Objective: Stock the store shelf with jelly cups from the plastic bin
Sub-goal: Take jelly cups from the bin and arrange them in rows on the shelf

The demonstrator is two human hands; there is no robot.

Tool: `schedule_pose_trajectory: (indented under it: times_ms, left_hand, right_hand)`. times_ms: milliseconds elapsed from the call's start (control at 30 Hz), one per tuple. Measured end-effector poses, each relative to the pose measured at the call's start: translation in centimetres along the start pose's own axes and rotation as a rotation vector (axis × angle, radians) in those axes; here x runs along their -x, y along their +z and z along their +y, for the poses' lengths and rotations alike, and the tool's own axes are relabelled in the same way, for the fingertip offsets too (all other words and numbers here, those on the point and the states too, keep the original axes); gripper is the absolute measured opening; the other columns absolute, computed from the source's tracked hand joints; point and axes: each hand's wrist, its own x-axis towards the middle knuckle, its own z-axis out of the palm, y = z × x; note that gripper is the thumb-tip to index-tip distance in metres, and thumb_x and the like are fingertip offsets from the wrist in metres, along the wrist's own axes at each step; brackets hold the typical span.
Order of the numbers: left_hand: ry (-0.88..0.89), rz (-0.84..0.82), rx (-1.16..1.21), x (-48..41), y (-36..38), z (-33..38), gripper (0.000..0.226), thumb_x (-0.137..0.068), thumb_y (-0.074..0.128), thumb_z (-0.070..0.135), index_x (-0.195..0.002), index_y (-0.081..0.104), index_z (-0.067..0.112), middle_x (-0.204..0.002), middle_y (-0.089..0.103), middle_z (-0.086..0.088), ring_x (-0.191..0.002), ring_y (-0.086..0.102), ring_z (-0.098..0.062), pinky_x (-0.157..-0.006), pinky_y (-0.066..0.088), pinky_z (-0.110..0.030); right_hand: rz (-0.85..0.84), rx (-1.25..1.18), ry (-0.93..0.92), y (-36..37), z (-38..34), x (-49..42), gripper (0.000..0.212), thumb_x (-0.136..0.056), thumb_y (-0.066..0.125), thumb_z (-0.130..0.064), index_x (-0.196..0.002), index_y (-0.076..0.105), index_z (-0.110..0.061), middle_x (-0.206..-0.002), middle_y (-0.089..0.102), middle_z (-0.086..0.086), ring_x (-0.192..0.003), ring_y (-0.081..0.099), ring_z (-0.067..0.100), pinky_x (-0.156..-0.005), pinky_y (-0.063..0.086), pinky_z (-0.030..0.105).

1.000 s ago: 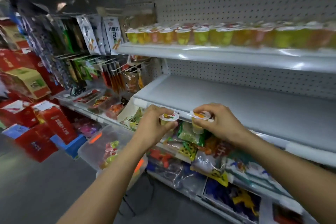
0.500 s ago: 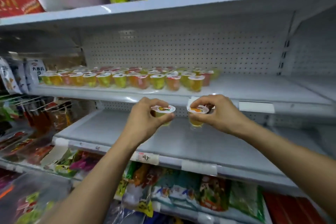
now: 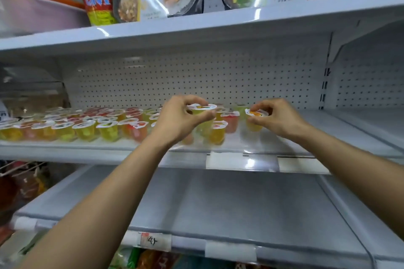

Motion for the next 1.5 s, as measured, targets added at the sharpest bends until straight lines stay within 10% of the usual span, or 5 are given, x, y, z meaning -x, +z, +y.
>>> schedule_pose_trajectory:
  times_ms: [200,800,900,1200,1500]
  left_hand:
    - [-0.006,-0.052,0.027,-5.1,0.8,-0.7,0.034,-0.075,0.079,0.047,-0.105,0.072,0.032,-0.114,0.066,0.006,-0.094,0.064,-0.009,-0.083,0.058,-0.038]
    - [0.06,-0.065,0.032,-8.7,3.6,-1.7,0.032,-0.076,0.08,0.045,-0.101,0.07,0.028,-0.108,0.063,0.011,-0.099,0.062,-0.011,-0.081,0.052,-0.025]
    - [0.06,-0.062,0.046,-8.4,4.3,-0.7,0.034,-0.075,0.081,0.043,-0.098,0.064,0.023,-0.099,0.063,0.01,-0.082,0.062,-0.01,-0.054,0.047,-0.013]
    - [0.077,-0.11,0.064,-5.9,6.3,1.5,0.037,-0.077,0.079,0.04,-0.097,0.06,0.016,-0.091,0.068,0.002,-0.08,0.067,-0.011,-0.07,0.057,-0.032]
    - [0.288,-0.064,-0.77,-3.5,4.5,-1.5,0.047,-0.071,0.066,0.07,-0.104,0.066,0.037,-0.113,0.062,0.009,-0.112,0.05,-0.017,-0.086,0.027,-0.034]
  right_hand:
    - [-0.025,0.128,0.092,2.2,3.4,-6.2,0.022,-0.078,0.077,-0.024,-0.099,0.071,-0.019,-0.106,0.069,0.003,-0.095,0.062,0.018,-0.085,0.048,0.028]
    - [-0.126,0.315,0.106,2.5,4.7,-9.0,0.052,-0.079,0.073,-0.04,-0.128,0.057,-0.035,-0.141,0.045,0.003,-0.131,0.04,0.026,-0.105,0.037,0.038]
    - [-0.029,0.108,-0.044,0.9,2.3,-7.1,0.052,-0.081,0.071,-0.024,-0.127,0.053,-0.04,-0.131,0.052,0.0,-0.116,0.05,0.017,-0.092,0.043,0.028]
    - [-0.063,-0.272,-0.223,1.5,-1.3,-2.1,0.039,-0.077,0.079,-0.016,-0.11,0.064,-0.03,-0.099,0.069,-0.006,-0.088,0.066,0.018,-0.076,0.057,0.029]
    - [-0.193,-0.177,-0.038,2.8,1.9,-0.9,0.035,-0.074,0.081,-0.012,-0.098,0.062,-0.03,-0.1,0.068,-0.004,-0.072,0.064,0.005,-0.065,0.053,0.023]
